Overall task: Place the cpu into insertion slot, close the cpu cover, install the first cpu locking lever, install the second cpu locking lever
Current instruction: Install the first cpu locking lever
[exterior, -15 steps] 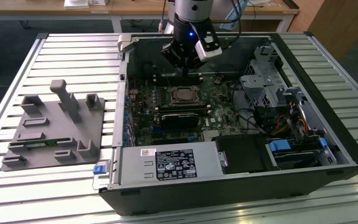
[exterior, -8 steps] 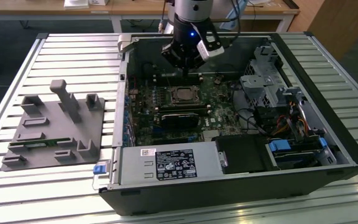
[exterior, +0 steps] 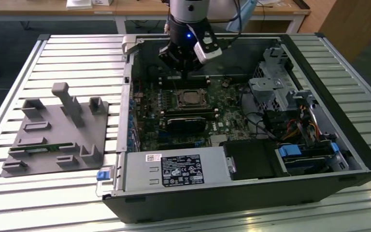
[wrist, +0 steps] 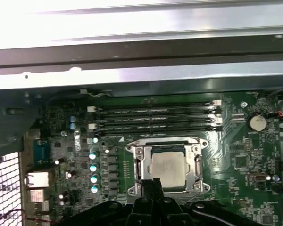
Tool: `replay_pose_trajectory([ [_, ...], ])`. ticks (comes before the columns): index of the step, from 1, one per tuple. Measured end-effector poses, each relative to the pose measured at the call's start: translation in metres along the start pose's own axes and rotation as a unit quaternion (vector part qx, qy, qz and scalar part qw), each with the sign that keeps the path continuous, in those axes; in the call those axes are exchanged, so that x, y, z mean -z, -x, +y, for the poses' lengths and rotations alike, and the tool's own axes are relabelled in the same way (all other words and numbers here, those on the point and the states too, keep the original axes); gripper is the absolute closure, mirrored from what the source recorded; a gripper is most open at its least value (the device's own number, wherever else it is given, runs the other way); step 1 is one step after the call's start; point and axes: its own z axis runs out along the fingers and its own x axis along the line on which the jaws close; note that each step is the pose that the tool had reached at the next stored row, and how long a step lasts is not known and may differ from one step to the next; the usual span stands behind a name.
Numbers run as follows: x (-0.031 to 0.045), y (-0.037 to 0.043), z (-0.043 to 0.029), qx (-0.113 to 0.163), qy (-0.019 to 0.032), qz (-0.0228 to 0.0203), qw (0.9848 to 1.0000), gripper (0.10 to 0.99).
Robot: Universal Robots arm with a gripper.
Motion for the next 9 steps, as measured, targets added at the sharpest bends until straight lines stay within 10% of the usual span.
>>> replay_pose_trajectory([
  [9, -0.0011, -0.0221, -0.0016, 0.001, 0.0008, -0.007, 1.0, 0.98],
])
